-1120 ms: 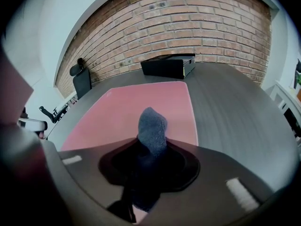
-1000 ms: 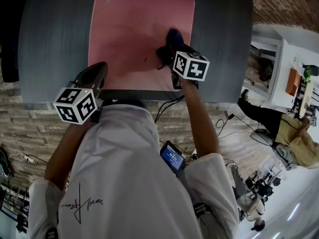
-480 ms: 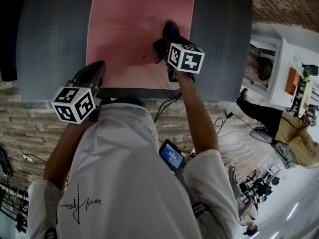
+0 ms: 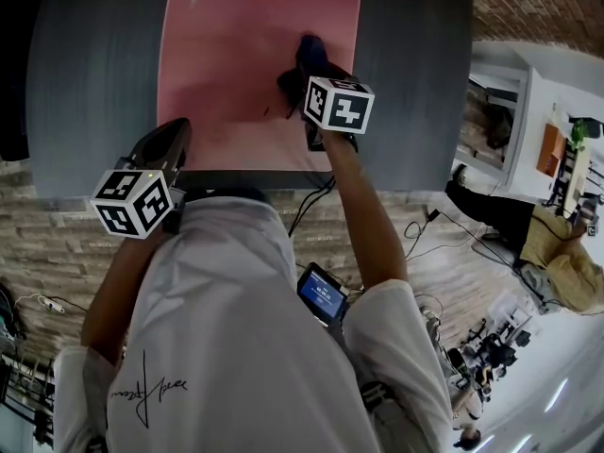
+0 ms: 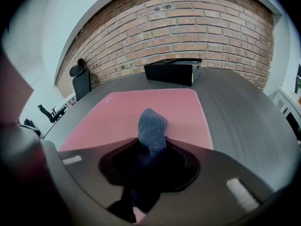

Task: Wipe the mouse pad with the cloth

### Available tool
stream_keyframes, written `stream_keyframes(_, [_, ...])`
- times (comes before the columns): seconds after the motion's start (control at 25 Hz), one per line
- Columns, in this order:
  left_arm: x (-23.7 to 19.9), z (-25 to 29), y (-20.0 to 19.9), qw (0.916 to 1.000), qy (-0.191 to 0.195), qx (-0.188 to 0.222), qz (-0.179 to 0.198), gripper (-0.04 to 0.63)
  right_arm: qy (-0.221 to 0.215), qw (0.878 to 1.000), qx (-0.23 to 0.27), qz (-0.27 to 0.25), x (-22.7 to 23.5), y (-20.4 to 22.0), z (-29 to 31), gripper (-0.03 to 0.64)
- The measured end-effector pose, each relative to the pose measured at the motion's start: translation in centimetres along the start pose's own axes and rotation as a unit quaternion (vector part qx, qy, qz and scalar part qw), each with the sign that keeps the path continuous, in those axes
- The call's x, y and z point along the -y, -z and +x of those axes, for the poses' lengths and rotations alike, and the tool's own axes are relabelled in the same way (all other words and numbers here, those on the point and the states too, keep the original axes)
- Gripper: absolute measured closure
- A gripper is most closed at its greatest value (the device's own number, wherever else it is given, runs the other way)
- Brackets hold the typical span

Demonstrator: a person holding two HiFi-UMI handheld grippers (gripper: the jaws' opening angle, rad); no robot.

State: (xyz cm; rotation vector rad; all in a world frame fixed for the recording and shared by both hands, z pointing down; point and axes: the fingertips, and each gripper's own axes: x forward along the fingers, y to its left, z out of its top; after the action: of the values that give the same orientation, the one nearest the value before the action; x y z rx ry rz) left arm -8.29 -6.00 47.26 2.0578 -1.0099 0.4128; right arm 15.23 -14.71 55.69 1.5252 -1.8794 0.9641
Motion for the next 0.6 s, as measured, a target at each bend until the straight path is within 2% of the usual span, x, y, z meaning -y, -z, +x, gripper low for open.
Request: stream_keyframes(0.6, [-0.4, -0.6, -0.6, 0.9999, -0.006, 0.010, -0.009, 0.581, -0.016, 1.000, 0.005, -0.007, -2.5, -0.3, 0.7, 0.508])
